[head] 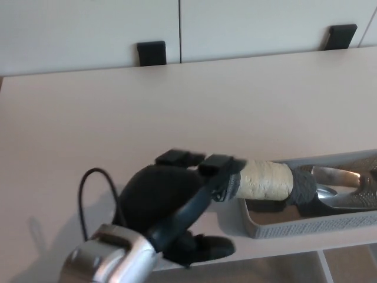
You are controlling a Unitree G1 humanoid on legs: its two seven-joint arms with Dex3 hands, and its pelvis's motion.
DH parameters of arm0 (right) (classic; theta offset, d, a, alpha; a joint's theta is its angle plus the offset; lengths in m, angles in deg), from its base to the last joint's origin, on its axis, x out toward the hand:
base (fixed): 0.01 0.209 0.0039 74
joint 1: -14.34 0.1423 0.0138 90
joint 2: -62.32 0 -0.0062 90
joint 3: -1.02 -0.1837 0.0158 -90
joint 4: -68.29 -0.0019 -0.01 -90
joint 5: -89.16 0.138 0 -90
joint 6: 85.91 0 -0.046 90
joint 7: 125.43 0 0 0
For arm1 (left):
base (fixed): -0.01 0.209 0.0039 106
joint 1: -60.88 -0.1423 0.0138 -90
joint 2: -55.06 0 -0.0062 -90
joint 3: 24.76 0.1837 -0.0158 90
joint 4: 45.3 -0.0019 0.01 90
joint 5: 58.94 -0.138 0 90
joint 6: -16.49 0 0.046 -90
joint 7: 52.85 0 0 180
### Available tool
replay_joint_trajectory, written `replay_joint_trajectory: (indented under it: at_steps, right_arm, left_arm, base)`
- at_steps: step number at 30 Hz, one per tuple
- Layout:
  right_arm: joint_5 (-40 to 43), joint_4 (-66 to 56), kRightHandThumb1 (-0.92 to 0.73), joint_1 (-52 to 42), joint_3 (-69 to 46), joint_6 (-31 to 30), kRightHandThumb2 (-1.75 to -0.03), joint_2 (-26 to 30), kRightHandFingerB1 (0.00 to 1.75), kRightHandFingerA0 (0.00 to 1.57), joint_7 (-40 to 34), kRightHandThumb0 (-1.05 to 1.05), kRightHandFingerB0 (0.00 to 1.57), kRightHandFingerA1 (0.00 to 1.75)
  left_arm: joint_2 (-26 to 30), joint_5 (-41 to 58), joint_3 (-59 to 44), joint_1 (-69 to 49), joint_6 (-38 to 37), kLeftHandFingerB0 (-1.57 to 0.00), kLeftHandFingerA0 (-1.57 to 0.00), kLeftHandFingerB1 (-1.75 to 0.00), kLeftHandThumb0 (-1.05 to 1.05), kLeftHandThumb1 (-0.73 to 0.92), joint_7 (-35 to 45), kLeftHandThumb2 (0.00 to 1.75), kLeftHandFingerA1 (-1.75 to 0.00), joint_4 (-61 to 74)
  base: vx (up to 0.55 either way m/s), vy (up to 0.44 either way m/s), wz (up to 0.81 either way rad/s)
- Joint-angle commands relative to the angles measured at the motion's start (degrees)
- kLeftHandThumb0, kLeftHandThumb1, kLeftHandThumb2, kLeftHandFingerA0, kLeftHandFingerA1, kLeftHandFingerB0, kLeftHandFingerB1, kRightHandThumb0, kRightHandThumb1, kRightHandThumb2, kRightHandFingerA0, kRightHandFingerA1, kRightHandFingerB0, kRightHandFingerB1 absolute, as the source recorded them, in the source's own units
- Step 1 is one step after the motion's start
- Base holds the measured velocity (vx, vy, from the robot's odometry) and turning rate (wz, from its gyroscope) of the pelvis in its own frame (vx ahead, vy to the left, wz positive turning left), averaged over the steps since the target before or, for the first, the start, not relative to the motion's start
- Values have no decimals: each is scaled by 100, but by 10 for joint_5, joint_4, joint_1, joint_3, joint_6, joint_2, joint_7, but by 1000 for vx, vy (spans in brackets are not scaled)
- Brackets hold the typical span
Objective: The robot walks towards a desk on which a shovel is kept on the left hand side and a container is kept on the right hand side. The robot picks up the shovel using its left hand and places it in the container.
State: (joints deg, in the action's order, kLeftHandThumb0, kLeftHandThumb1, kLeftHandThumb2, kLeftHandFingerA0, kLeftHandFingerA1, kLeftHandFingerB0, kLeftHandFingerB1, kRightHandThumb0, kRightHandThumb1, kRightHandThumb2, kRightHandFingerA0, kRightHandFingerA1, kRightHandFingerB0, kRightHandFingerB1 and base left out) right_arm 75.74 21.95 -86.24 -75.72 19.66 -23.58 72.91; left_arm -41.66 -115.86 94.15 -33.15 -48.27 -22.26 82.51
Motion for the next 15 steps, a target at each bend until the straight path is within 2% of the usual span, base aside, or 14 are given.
replay_joint_trajectory:
  at_steps: [1,15]
  right_arm:
    - [-2,43,-60,-9,-2,5,-104,1,55,28,-11,-16,11,62]
    - [0,55,-60,-14,-3,12,-104,0,55,28,-12,-16,11,62]
  left_arm:
    - [59,1095,-708,-346,-266,-75,-80,-45,-96,59,454,61,-45,40]
    - [58,1112,-729,-364,-260,-75,-80,-45,-96,59,454,61,-45,46]
  base:
    - [0,0,0]
    - [0,0,0]
